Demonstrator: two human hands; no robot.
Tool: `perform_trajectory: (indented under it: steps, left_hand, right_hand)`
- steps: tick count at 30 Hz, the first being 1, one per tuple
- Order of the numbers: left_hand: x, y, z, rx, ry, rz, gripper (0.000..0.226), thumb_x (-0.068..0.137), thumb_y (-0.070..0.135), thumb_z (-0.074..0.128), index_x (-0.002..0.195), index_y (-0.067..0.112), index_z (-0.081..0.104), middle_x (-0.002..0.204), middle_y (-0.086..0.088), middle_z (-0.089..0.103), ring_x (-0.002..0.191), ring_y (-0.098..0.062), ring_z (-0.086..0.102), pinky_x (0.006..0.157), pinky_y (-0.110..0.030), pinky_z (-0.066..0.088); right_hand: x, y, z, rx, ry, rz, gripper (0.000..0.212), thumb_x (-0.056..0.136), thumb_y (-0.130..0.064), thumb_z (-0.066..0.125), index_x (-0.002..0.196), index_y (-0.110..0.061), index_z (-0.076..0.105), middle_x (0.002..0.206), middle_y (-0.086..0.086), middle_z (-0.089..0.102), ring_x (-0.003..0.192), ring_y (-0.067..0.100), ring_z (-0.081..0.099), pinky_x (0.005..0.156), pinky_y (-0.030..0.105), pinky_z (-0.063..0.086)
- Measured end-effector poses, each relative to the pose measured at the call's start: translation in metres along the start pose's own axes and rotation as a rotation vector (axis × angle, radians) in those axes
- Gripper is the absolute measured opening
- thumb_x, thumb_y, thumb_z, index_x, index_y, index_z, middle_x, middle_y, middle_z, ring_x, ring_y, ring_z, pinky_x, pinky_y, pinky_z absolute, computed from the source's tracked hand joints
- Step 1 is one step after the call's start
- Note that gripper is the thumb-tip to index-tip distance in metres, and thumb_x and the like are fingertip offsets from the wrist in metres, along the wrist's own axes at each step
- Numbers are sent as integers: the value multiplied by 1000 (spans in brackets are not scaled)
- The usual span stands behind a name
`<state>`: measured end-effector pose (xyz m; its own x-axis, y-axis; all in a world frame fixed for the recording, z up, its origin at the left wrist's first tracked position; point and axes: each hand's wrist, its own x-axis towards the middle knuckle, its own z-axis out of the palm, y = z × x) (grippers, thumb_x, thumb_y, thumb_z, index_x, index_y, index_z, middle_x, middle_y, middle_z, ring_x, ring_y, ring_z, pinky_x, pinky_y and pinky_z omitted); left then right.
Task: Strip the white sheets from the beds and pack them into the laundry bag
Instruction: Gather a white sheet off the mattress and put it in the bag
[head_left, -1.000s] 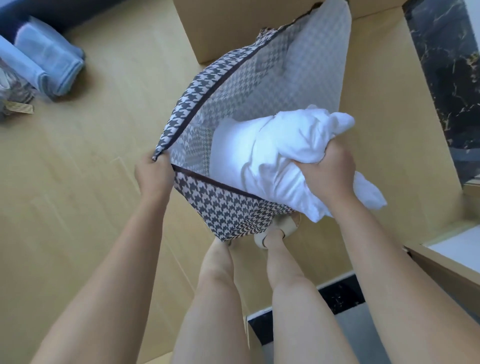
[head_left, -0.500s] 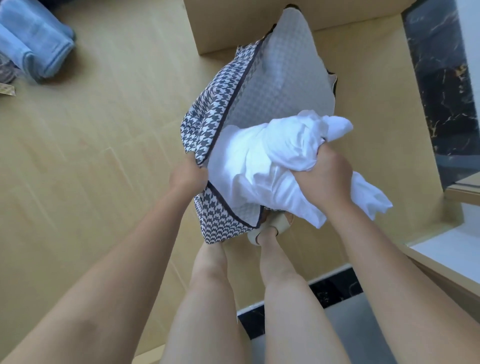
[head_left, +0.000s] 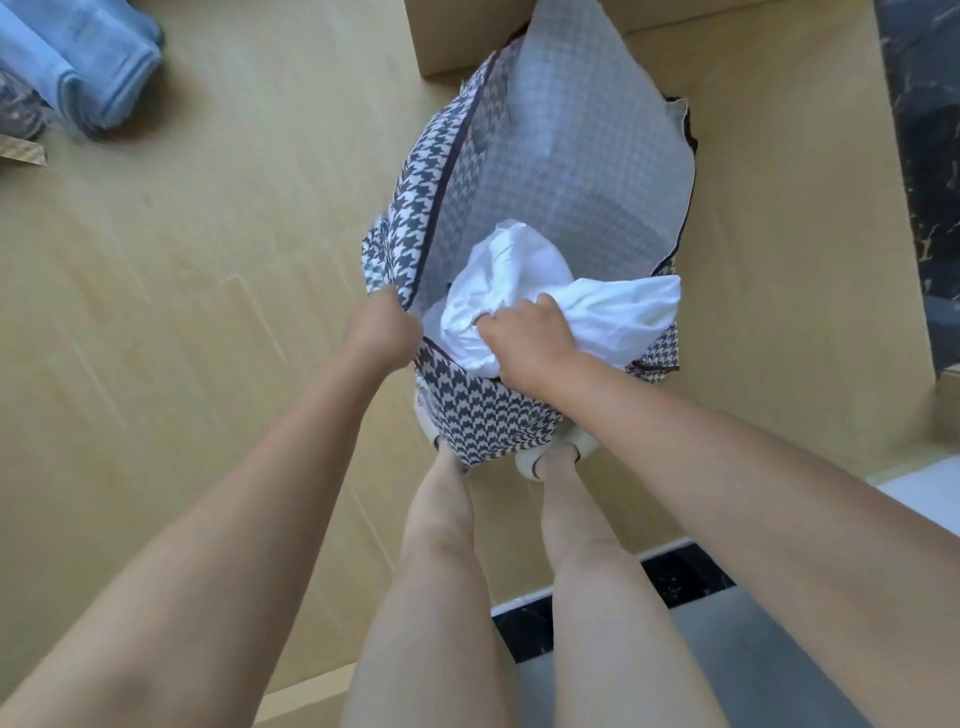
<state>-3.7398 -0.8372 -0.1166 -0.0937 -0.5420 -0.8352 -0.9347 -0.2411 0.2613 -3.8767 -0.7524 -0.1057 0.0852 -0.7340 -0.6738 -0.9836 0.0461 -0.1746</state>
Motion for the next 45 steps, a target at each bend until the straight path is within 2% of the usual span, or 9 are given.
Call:
perform_trajectory:
  steps: [5, 13, 17, 22, 26, 31, 35, 41, 45]
  left_hand:
    - [-12, -27, 22, 213, -47, -4, 36, 90, 4, 43, 126, 7, 48, 120, -18, 59, 107, -37, 55, 74, -32, 38]
    - [-21, -29, 42, -217, 22, 96, 44, 92, 6, 39, 133, 15, 50, 110, -15, 65, 93, -35, 59, 73, -34, 44]
    - [-27, -17, 24, -293, 193, 217, 36, 89, -1, 37, 111, 15, 59, 82, -4, 58, 74, -26, 51, 62, -31, 38]
    - [-27, -41, 40, 54, -7, 234, 41, 92, 2, 38, 127, 18, 51, 106, -8, 61, 95, -32, 56, 64, -29, 29]
    - [-36, -47, 72, -13, -49, 117, 40, 90, 0, 40, 127, 12, 52, 115, -14, 62, 105, -38, 57, 69, -30, 36]
    - [-16, -28, 70, -103, -47, 107, 15, 88, 3, 42, 94, 2, 55, 95, -25, 63, 90, -41, 59, 78, -44, 48]
    - [-14, -29, 51, 104, -174, 152, 21, 81, -3, 44, 64, 10, 41, 63, -12, 45, 63, -27, 47, 60, -32, 37]
    - [-7, -9, 56, 471, -282, 78, 14, 81, 16, 59, 72, 6, 58, 93, -21, 63, 84, -34, 57, 60, -27, 38]
    - [-2, 20, 74, 354, -211, 15, 16, 81, 16, 60, 70, 4, 55, 74, -12, 57, 64, -24, 53, 54, -27, 40]
  right_hand:
    - [3, 10, 6, -37, -62, 121, 36, 91, -21, 54, 126, -15, 48, 120, 8, 62, 114, 29, 55, 89, 35, 36]
    - [16, -3, 11, -22, -19, 67, 36, 91, -24, 54, 125, -12, 48, 118, 9, 62, 109, 31, 58, 76, 33, 34]
    - [40, -18, 47, -116, -230, -61, 38, 97, -19, 45, 135, -19, 44, 131, 4, 56, 123, 25, 51, 96, 34, 35]
    - [28, 16, 63, 97, -490, 39, 58, 95, -35, 48, 146, -18, 27, 147, 10, 37, 133, 31, 37, 105, 44, 31]
    - [9, 35, 72, 322, -590, -1, 51, 96, -23, 40, 147, -21, 31, 152, 6, 35, 135, 27, 37, 105, 37, 36]
    - [-2, 28, 96, 394, -438, -21, 65, 88, -27, 59, 146, -21, 31, 149, 4, 35, 137, 27, 31, 111, 45, 29]
    - [10, 61, 96, 298, -347, 69, 25, 92, -40, 56, 108, -20, 52, 113, 4, 55, 117, 27, 48, 97, 41, 31]
    - [-32, 63, 68, 267, -182, -9, 27, 94, -22, 44, 69, -13, 36, 74, 6, 51, 78, 30, 48, 65, 32, 29]
    - [-84, 50, 52, 343, -17, -3, 24, 90, -24, 48, 71, -16, 37, 69, 8, 51, 65, 25, 39, 61, 33, 28]
